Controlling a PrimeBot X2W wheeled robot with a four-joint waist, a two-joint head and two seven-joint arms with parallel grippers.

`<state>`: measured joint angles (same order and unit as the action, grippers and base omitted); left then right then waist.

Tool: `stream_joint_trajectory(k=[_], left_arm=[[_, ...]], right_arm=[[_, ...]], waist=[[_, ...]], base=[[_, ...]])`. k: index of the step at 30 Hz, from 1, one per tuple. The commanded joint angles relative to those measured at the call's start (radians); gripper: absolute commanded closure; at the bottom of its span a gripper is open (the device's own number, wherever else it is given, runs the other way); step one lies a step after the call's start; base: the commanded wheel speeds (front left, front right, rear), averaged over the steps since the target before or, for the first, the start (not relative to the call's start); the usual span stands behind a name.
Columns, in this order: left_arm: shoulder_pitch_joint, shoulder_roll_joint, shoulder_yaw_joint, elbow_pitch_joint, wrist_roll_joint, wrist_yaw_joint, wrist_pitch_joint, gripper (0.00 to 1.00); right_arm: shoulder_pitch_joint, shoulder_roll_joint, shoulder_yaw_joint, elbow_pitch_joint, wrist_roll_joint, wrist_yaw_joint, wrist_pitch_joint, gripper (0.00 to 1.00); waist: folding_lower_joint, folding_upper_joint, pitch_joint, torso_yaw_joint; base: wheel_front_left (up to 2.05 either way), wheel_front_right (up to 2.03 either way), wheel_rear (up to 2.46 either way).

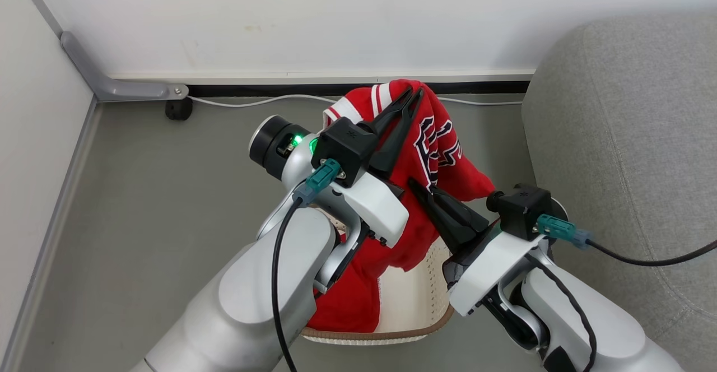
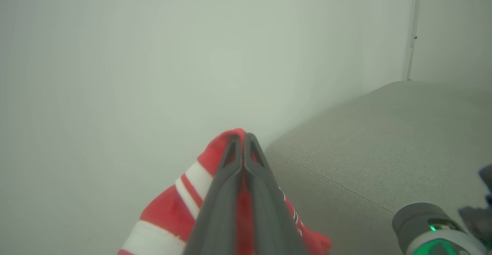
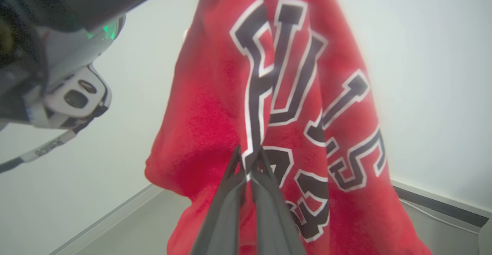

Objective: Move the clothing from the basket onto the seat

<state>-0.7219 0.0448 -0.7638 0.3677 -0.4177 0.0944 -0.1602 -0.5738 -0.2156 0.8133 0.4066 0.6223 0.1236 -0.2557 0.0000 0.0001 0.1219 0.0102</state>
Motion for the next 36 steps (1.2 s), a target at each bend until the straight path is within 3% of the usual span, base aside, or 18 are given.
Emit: stream_joint_trajectory(k=[1,3,4,5,6,24,36], left_arm=[[-0.044,0.007,0.028,-0.016,-0.011,0.013,-0.014,1.00],[-0.045,0.007,0.029,-0.009,-0.015,0.017,-0.025,1.00],[-0.044,0.007,0.029,-0.004,-0.017,0.018,-0.030,0.93],[-0.042,0.007,0.028,0.001,-0.019,0.019,-0.036,0.28],[-0.041,0.007,0.028,0.006,-0.021,0.019,-0.041,0.00],[0.016,0.006,0.018,0.101,-0.041,-0.014,-0.098,0.00],[0.084,0.006,0.037,0.095,-0.049,-0.061,-0.101,0.00]], right_arm=[[-0.012,0.007,-0.012,-0.021,0.012,0.007,-0.006,1.00],[-0.009,0.005,-0.025,-0.027,0.011,0.007,-0.006,1.00],[-0.004,0.004,-0.032,-0.033,0.009,0.007,-0.006,1.00],[0.000,0.003,-0.036,-0.037,0.008,0.007,-0.006,1.00],[0.004,0.001,-0.043,-0.043,0.006,0.007,-0.006,1.00],[0.068,-0.021,-0.225,-0.180,-0.026,0.007,-0.006,1.00],[0.087,-0.052,-0.338,-0.239,-0.015,0.007,-0.006,1.00]], waist=[[0.0000,-0.0001,-0.001,-0.004],[0.0000,-0.0001,-0.001,-0.009],[0.0000,-0.0001,-0.001,-0.013],[0.0000,-0.0001,-0.001,-0.016],[0.0000,-0.0001,-0.002,-0.020],[0.0000,-0.0001,0.013,-0.105],[0.0000,-0.0001,0.008,-0.255]], base=[[0.00,0.00,0.00],[0.00,0.00,0.00],[0.00,0.00,0.00],[0.00,0.00,0.00],[0.00,0.00,0.00],[0.00,0.00,0.00],[0.00,0.00,0.00]])
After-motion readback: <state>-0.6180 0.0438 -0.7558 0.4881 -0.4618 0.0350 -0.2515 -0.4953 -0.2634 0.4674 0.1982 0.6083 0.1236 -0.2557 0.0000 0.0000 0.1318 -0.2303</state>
